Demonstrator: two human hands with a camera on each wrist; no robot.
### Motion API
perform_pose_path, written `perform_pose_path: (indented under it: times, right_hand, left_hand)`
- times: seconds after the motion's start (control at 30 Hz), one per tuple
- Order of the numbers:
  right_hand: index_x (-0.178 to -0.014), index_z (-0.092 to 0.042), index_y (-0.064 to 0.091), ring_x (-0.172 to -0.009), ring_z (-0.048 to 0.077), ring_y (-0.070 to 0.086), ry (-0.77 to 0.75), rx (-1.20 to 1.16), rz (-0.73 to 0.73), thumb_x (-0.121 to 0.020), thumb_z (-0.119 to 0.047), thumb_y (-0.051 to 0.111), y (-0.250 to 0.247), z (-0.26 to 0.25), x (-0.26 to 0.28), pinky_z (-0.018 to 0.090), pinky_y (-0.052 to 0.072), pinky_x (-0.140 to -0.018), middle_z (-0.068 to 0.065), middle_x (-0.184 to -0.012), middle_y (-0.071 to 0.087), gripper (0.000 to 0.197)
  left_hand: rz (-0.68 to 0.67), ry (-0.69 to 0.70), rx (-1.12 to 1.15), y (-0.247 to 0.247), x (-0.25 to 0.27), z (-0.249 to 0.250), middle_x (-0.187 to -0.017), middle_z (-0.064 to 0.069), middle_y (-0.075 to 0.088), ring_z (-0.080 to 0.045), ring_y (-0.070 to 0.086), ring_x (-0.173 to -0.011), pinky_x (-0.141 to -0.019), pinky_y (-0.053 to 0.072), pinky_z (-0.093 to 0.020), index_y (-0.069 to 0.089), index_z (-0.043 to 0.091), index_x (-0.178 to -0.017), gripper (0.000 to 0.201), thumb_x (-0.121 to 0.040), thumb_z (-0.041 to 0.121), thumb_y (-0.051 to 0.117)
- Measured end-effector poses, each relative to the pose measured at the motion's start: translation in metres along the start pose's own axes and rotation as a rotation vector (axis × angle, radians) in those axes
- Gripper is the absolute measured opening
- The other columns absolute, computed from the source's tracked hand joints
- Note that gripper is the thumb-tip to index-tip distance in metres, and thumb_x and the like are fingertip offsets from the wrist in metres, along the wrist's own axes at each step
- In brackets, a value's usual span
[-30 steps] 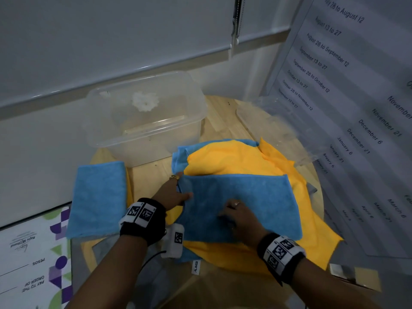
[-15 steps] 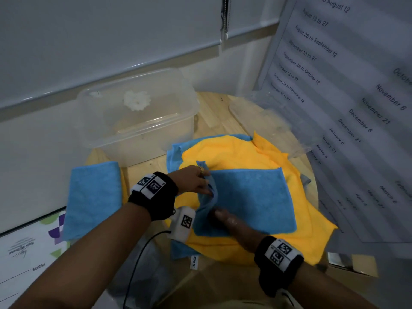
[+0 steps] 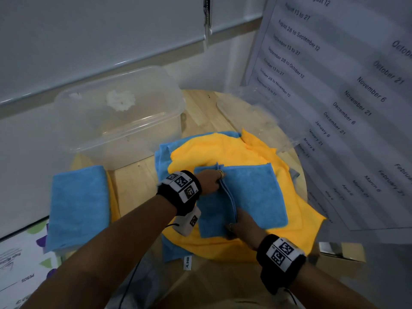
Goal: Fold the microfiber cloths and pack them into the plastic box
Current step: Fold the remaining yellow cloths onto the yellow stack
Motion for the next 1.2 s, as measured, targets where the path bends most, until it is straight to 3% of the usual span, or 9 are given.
perform_pose_path:
  times: [0.23, 0.37, 0.47, 0.57, 0.73, 0.87, 0.97, 1.03, 1.2]
  right_hand:
    - [-0.116, -0.005, 0.051, -0.049, 0.022, 0.057, 0.069, -0.034, 0.031, -0.094, -0.025, 0.055, -0.004, -0.001, 0.004, 0.026, 0.050, -0.043, 0.015, -0.091, 0.060, 0.030]
    - [-0.092, -0.004, 0.050, -0.041, 0.022, 0.056, 0.173, -0.087, 0.109, -0.097, -0.037, 0.045, -0.010, 0.003, 0.000, 0.030, 0.049, -0.041, 0.017, -0.076, 0.057, 0.033]
    - [-0.063, -0.011, 0.046, -0.043, 0.014, 0.052, 0.093, 0.214, 0.178, -0.093, -0.037, 0.055, -0.018, 0.010, -0.004, 0.018, 0.040, -0.039, 0.006, -0.058, 0.051, 0.040]
    - [-0.066, -0.019, 0.051, -0.066, 0.016, 0.055, 0.048, 0.643, 0.287, -0.083, -0.056, 0.057, -0.028, 0.006, 0.002, 0.025, 0.036, -0.052, -0.002, -0.068, 0.055, 0.042]
    - [-0.093, -0.017, 0.049, -0.083, 0.021, 0.057, -0.277, 0.741, 0.452, -0.086, -0.027, 0.057, -0.035, -0.017, 0.009, 0.030, 0.036, -0.061, 0.001, -0.089, 0.057, 0.015]
    - [-0.091, -0.010, 0.063, -0.086, 0.021, 0.055, -0.560, 0.552, 0.220, -0.078, -0.005, 0.059, -0.020, -0.012, -0.002, 0.028, 0.044, -0.074, 0.004, -0.101, 0.053, 0.015]
    - [-0.099, -0.003, 0.066, -0.094, 0.030, 0.058, -0.511, 0.519, 0.117, -0.079, -0.016, 0.060, -0.012, -0.003, -0.005, 0.029, 0.044, -0.081, 0.016, -0.101, 0.062, 0.025]
    - [-0.104, -0.002, 0.065, -0.098, 0.032, 0.059, -0.487, 0.481, 0.109, -0.078, -0.021, 0.058, -0.012, 0.002, -0.007, 0.035, 0.045, -0.087, 0.018, -0.103, 0.063, 0.032]
    - [-0.120, -0.011, 0.056, -0.103, 0.015, 0.056, -0.403, 0.234, 0.112, -0.083, -0.035, 0.067, -0.015, -0.004, 0.004, 0.024, 0.045, -0.088, 0.000, -0.110, 0.058, 0.045]
  left_hand:
    - [0.018, 0.088, -0.062, 0.007, -0.010, 0.011, -0.072, -0.003, 0.053, -0.011, 0.032, -0.052, -0.064, 0.039, -0.032, 0.049, -0.003, -0.128, 0.038, -0.092, 0.000, 0.037]
    - [-0.005, 0.098, 0.006, 0.007, -0.005, 0.008, -0.099, -0.018, 0.063, -0.026, 0.055, -0.086, -0.086, 0.042, -0.038, 0.035, 0.018, -0.143, 0.052, -0.093, 0.006, 0.042]
    - [0.295, -0.052, 0.204, 0.005, 0.004, -0.016, -0.127, -0.015, 0.055, -0.026, 0.052, -0.116, -0.096, 0.039, -0.033, 0.045, 0.009, -0.135, 0.052, -0.086, 0.014, 0.062]
    - [0.598, -0.293, 0.482, 0.016, 0.021, -0.039, -0.120, -0.015, 0.055, -0.029, 0.054, -0.112, -0.089, 0.043, -0.036, 0.049, 0.002, -0.121, 0.054, -0.078, 0.024, 0.073]
    - [0.455, -0.357, 0.708, 0.051, 0.032, -0.044, -0.100, -0.015, 0.061, -0.031, 0.059, -0.100, -0.082, 0.048, -0.041, 0.037, 0.003, -0.125, 0.065, -0.077, 0.024, 0.075]
    - [0.499, -0.268, 0.866, 0.065, 0.036, -0.042, -0.096, -0.009, 0.057, -0.033, 0.059, -0.102, -0.081, 0.050, -0.041, 0.035, 0.013, -0.120, 0.064, -0.072, 0.003, 0.076]
    - [0.461, -0.125, 0.899, 0.065, 0.040, -0.041, -0.105, -0.008, 0.055, -0.034, 0.058, -0.105, -0.081, 0.054, -0.041, 0.034, 0.025, -0.116, 0.061, -0.075, -0.006, 0.067]
    - [0.375, -0.034, 0.865, 0.059, 0.042, -0.036, -0.121, -0.009, 0.049, -0.027, 0.053, -0.113, -0.078, 0.054, -0.027, 0.042, 0.023, -0.120, 0.059, -0.076, -0.013, 0.061]
    - [0.177, -0.070, 0.664, 0.031, 0.040, -0.006, -0.142, -0.013, 0.040, -0.024, 0.050, -0.119, -0.093, 0.049, -0.031, 0.026, 0.012, -0.144, 0.078, -0.080, 0.004, 0.069]
Point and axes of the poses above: each hand's wrist, its own x-axis away from the middle knuckle, its own y-axis out of the palm, z = x × y, the point moved 1 cm from there along -x, towards the middle knuckle
